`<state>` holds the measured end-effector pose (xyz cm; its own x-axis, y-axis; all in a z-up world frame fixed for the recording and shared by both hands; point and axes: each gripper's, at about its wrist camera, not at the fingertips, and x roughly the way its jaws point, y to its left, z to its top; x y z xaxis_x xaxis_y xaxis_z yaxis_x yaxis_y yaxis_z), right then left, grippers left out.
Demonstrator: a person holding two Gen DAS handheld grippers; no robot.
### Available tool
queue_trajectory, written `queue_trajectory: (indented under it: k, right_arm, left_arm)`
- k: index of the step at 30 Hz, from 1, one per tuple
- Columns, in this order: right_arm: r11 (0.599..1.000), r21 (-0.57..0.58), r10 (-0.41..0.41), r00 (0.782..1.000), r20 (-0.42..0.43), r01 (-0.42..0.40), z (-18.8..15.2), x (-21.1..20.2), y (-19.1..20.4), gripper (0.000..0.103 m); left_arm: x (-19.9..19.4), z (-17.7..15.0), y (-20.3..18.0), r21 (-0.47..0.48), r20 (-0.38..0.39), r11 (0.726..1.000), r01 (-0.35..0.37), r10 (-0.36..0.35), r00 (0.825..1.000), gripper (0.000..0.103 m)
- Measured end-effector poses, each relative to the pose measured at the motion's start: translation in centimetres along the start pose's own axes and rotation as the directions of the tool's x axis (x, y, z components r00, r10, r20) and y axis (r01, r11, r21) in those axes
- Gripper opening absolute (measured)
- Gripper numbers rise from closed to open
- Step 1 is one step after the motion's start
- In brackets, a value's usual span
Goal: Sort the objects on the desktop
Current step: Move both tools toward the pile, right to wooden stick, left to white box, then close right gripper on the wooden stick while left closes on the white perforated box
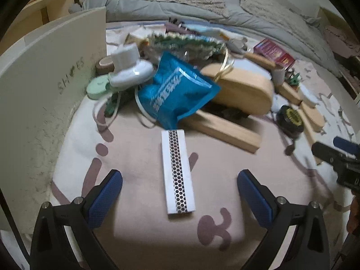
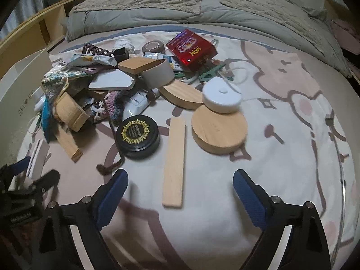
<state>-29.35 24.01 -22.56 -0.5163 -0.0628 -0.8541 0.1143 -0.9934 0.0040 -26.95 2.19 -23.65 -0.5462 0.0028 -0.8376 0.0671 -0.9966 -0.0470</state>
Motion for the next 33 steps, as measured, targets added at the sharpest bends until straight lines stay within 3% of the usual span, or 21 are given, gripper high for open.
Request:
queue_trajectory:
  k: [2, 4, 6, 11, 16, 22, 24, 27, 33]
  right_arm:
    - [1.0, -0.005, 0.004, 1.0, 0.0, -0.004, 0.1, 0.7, 0.1, 0.082]
    - [1.0, -0.014, 0.013, 1.0, 0.006, -0.013, 0.1, 1.3, 0.3, 0.063]
    - [1.0, -0.019, 0.015, 1.0, 0.024, -0.015, -0.2, 1.7, 0.4, 0.055]
    - [0.999, -0.043, 0.0, 0.994, 0.108, 0.005, -1.4, 1.5, 0.7, 0.053]
    - [1.0, -0.029, 0.006, 0.993, 0.121, -0.002, -1.6, 1.4, 0.3, 0.053]
    - [1.0, -0.027, 0.004, 0.991, 0.134, -0.001, -2.5, 0.8, 0.5, 0.037]
    - [0.999, -0.042, -0.006, 0.99, 0.14, 0.012, -2.8, 0.6, 1.0, 0.027]
    - [0.998, -0.064, -0.003, 0.989, 0.146, 0.013, -3.5, 0.1, 1.6, 0.02]
    - [0.998, -0.056, 0.033, 0.99, 0.136, -0.025, -5.1, -1.0, 1.6, 0.02]
  left_arm:
    - [0.0, -0.1, -0.1, 0.006, 0.01, 1.0, -0.009, 0.009, 1.0, 0.103]
    - [0.0, -0.2, 0.0, 0.004, 0.012, 1.0, -0.008, 0.008, 1.0, 0.103]
    - [0.2, -0.2, 0.0, -0.002, 0.007, 1.0, -0.003, 0.003, 1.0, 0.103]
    - [0.3, -0.4, 0.1, -0.009, 0.004, 1.0, 0.004, -0.004, 1.0, 0.103]
    - [-0.2, -0.5, 0.6, -0.026, 0.03, 0.999, 0.028, -0.027, 0.999, 0.102]
    - [-1.1, -0.5, 1.5, -0.073, 0.072, 0.997, -0.029, 0.034, 0.997, 0.066]
    - [-1.4, -0.5, 1.7, -0.085, 0.083, 0.996, -0.028, 0.035, 0.996, 0.046]
    - [-1.6, -0.5, 1.8, -0.074, 0.082, 0.997, -0.013, 0.019, 0.996, 0.022]
    - [-2.6, -1.7, 1.2, -0.034, 0.079, 0.999, 0.016, -0.013, 0.997, 0.019]
